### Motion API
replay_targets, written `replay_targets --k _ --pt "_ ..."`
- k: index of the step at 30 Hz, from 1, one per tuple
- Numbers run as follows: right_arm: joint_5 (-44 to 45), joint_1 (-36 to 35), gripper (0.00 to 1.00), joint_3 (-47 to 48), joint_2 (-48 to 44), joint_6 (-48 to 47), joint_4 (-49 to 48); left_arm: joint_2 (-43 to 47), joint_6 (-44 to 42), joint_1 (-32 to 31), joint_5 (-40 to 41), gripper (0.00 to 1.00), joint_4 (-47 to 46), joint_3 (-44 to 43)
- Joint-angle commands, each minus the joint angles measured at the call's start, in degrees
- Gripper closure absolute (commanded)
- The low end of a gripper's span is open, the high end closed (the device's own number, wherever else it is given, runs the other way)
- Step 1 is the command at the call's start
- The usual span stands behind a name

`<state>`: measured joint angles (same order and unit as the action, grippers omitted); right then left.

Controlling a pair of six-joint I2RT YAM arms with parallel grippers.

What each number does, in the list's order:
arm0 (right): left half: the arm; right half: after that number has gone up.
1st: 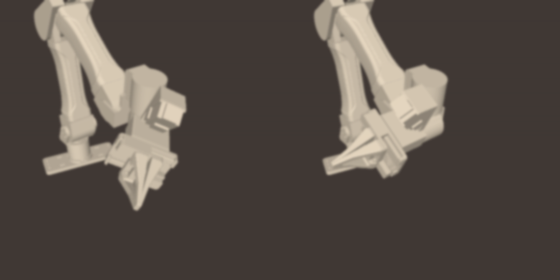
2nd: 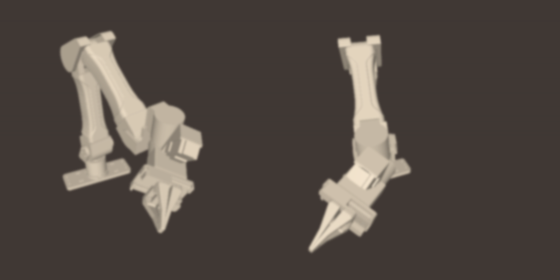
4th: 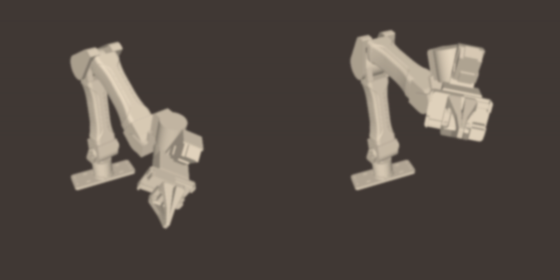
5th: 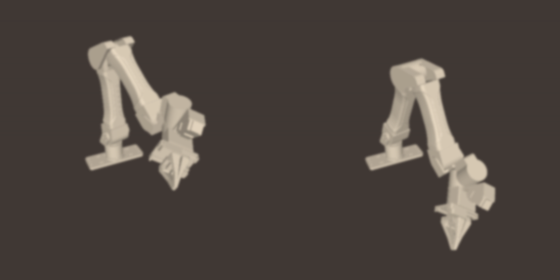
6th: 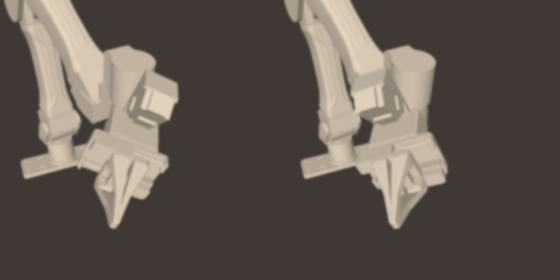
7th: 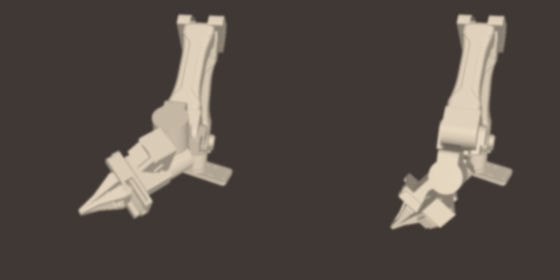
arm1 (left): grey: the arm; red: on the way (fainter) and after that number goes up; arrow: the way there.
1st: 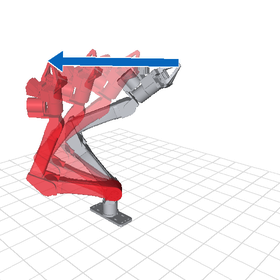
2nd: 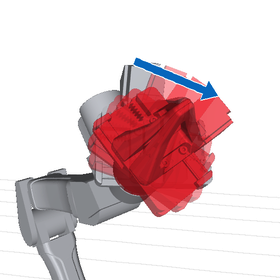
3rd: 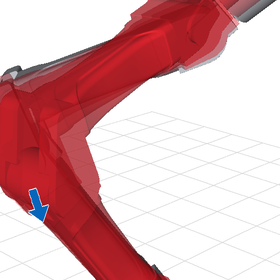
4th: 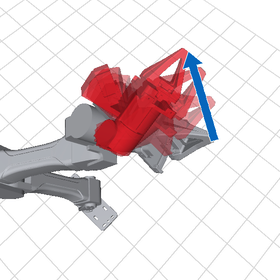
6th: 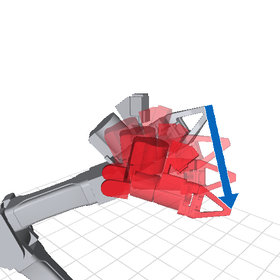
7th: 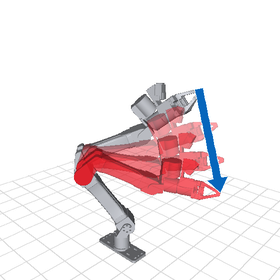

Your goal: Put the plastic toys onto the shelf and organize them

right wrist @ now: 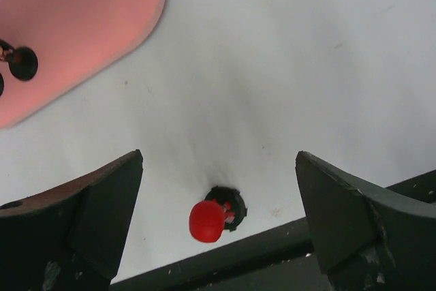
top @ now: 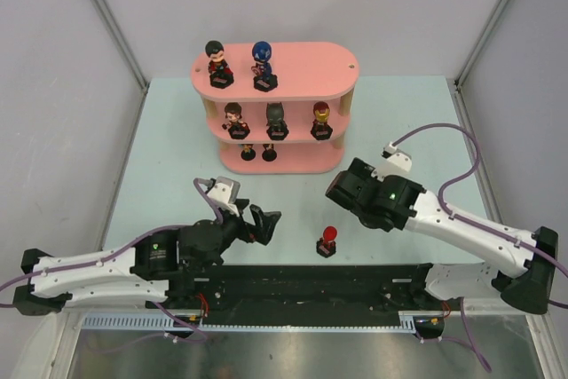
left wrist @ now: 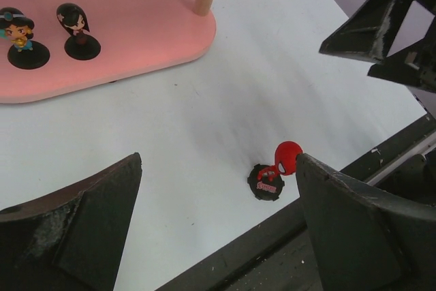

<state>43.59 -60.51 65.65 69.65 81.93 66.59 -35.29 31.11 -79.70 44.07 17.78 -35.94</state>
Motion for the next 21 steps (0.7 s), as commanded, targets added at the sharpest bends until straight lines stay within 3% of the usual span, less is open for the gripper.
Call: replay_targets --k 1,6,13,18,21 --pt "11.50 0.13 0.00 2.38 -3.81 -1.59 4.78 0.83 1.06 0.07 1.71 0.01 1.64 0.09" --pt "9.59 3.73 0.04 2.47 -6.45 -11.00 -1.10 1.01 0.88 -0.02 1.98 0.01 1.91 0.08" --pt "1.07 -2.57 0.05 2.82 2.58 6.74 5.40 1.89 0.97 0.07 2.51 0.00 3.05 0.52" --pt "-4.57 -6.55 0.07 5.10 12.51 8.86 2.84 3.29 1.76 0.07 2.42 0.00 5.07 0.52" --pt "-5.10 -6.72 0.09 5.46 13.32 8.86 3.02 4.61 2.11 -0.01 2.95 0.00 6.30 0.70"
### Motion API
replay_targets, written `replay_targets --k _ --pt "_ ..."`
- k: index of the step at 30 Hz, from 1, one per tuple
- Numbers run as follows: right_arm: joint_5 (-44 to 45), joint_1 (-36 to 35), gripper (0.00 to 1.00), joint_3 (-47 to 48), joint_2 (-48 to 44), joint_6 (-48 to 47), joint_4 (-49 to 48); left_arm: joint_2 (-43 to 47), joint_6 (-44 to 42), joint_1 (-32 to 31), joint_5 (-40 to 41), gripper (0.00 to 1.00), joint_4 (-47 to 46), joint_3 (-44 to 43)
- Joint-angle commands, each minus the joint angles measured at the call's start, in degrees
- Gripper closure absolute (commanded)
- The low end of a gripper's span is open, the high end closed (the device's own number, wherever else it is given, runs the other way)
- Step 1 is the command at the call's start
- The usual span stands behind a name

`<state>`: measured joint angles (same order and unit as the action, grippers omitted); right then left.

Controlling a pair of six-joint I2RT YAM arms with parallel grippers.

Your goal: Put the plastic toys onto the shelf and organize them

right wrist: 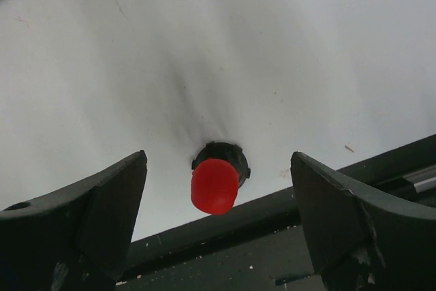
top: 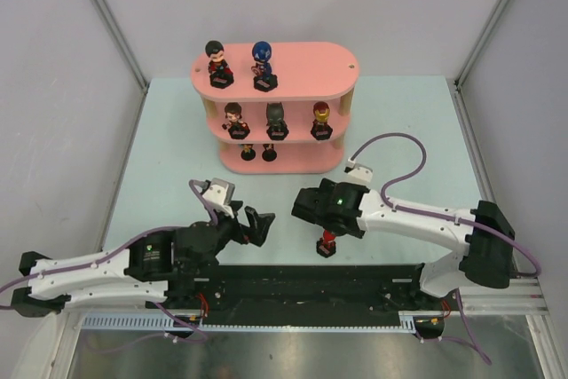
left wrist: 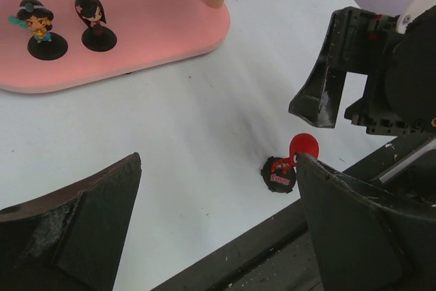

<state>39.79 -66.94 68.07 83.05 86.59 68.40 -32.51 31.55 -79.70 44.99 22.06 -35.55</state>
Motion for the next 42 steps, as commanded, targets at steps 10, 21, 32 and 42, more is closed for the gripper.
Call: replay_targets --k 10,21,32,42 --pt "5.73 -6.80 0.19 3.12 6.15 8.86 0.68 4.65 2.20 0.07 2.64 0.00 3.77 1.36" --pt "6.70 -9.61 0.30 3.12 10.20 15.80 5.78 8.52 3.34 -0.01 2.29 0.00 5.62 2.77" --pt "7.15 -11.99 0.38 3.12 12.93 20.46 8.33 10.27 3.69 0.07 2.21 0.00 7.20 3.12" --pt "6.62 -12.08 0.49 3.03 13.98 20.55 7.89 11.59 3.78 0.07 2.38 0.00 7.91 3.47"
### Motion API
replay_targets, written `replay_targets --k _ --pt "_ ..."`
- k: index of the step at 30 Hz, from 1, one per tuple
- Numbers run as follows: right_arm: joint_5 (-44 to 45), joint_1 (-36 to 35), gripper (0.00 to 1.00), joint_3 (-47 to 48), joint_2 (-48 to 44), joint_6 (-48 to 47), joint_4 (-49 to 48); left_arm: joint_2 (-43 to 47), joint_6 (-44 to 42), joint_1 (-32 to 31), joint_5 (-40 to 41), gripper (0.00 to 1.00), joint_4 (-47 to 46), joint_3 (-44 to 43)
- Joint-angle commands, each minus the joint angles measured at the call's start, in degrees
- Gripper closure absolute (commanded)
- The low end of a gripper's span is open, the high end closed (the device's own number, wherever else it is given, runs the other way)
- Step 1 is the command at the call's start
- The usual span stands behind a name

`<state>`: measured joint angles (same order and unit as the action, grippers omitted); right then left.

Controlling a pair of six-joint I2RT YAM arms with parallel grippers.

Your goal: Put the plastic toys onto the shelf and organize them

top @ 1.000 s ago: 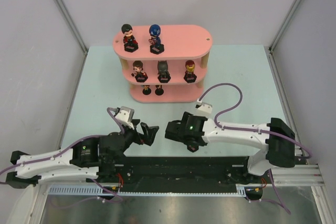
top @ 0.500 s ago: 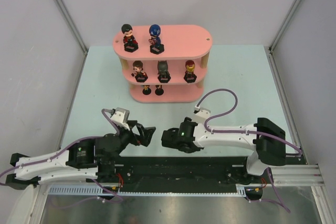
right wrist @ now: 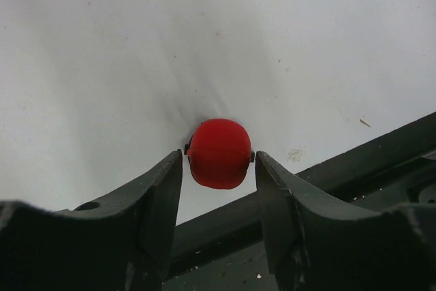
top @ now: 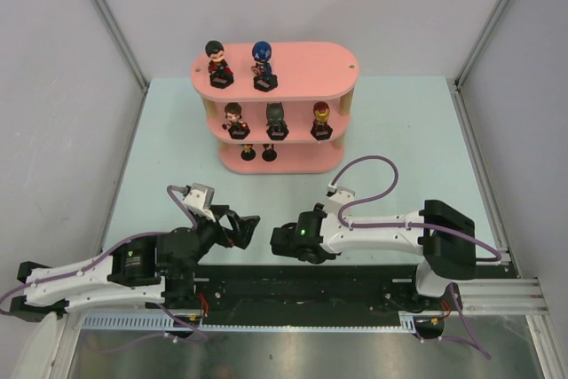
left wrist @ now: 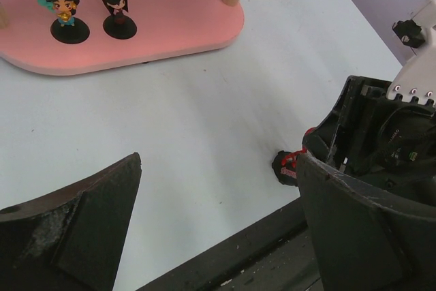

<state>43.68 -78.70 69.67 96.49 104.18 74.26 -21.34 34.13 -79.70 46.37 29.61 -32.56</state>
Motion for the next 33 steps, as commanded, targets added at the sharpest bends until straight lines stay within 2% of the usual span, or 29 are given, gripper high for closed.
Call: replay_targets --k 1,12,16,23,25,29,31,33 --pt "2.64 -0.32 0.50 1.43 0.63 2.87 1.94 0.43 1.29 -0.01 1.09 0.00 0.45 0.48" --pt "1.50 0.12 0.50 1.43 1.77 1.82 1.15 0.78 1.20 -0.01 1.00 0.00 0.63 0.65" --pt "1.41 0.30 0.55 1.43 1.95 1.38 1.06 0.87 1.20 0.07 1.18 0.00 0.54 0.74" --pt "1.06 0.47 0.73 1.43 1.78 0.59 0.45 0.86 1.20 0.07 1.18 0.00 0.89 0.65" --pt "1.14 0.39 0.75 1.52 1.34 0.15 0.27 0.95 1.11 0.07 1.35 0.00 0.89 0.65" --pt "3.68 0.56 0.89 1.44 -2.87 -1.95 1.24 0.86 1.20 -0.01 1.44 0.00 1.07 0.21" --pt "5.44 0.82 0.93 1.52 -4.98 -2.58 2.99 0.78 1.29 0.07 1.62 0.00 1.33 -0.14" --pt "6.76 1.09 1.00 1.52 -9.11 -6.52 3.09 0.60 1.47 0.07 1.79 0.00 1.42 -0.31"
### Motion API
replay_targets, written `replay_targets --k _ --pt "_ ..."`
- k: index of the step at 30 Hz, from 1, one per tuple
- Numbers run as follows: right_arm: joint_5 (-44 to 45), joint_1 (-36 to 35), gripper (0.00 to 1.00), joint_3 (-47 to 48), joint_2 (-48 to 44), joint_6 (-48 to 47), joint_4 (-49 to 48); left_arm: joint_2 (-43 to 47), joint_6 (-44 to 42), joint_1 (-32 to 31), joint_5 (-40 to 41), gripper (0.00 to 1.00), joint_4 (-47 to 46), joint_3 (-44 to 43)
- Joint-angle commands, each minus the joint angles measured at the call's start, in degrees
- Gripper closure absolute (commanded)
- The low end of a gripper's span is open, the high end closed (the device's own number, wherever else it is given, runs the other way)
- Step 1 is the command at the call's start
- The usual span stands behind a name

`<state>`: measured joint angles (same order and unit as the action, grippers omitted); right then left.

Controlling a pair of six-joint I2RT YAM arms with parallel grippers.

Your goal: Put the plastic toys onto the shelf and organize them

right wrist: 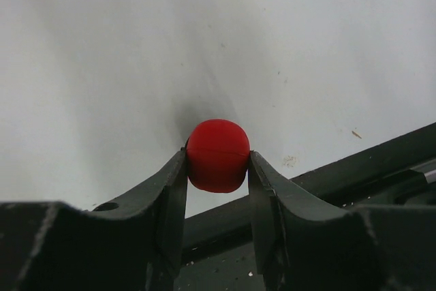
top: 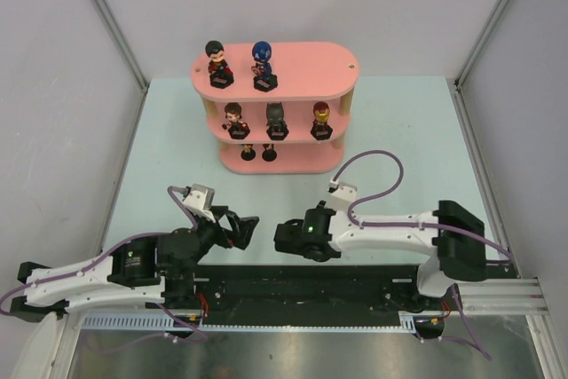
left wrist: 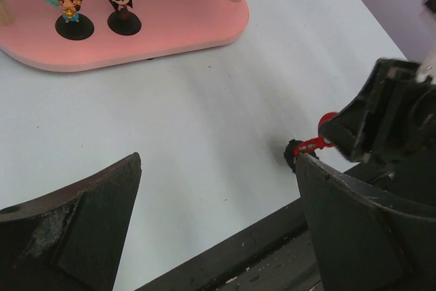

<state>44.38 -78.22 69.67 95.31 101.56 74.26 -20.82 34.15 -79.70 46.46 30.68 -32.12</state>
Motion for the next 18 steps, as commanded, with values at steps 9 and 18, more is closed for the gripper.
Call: replay_targets --k 9,18 --pt "14.06 8.41 1.00 10.47 -24.45 -24.88 2.48 -2.11 0.65 -0.01 3.29 0.00 0.08 -2.95" --pt "9.07 23.79 1.00 43.39 -20.62 -82.53 -22.75 -3.70 0.83 -0.02 5.22 0.00 1.31 -5.94"
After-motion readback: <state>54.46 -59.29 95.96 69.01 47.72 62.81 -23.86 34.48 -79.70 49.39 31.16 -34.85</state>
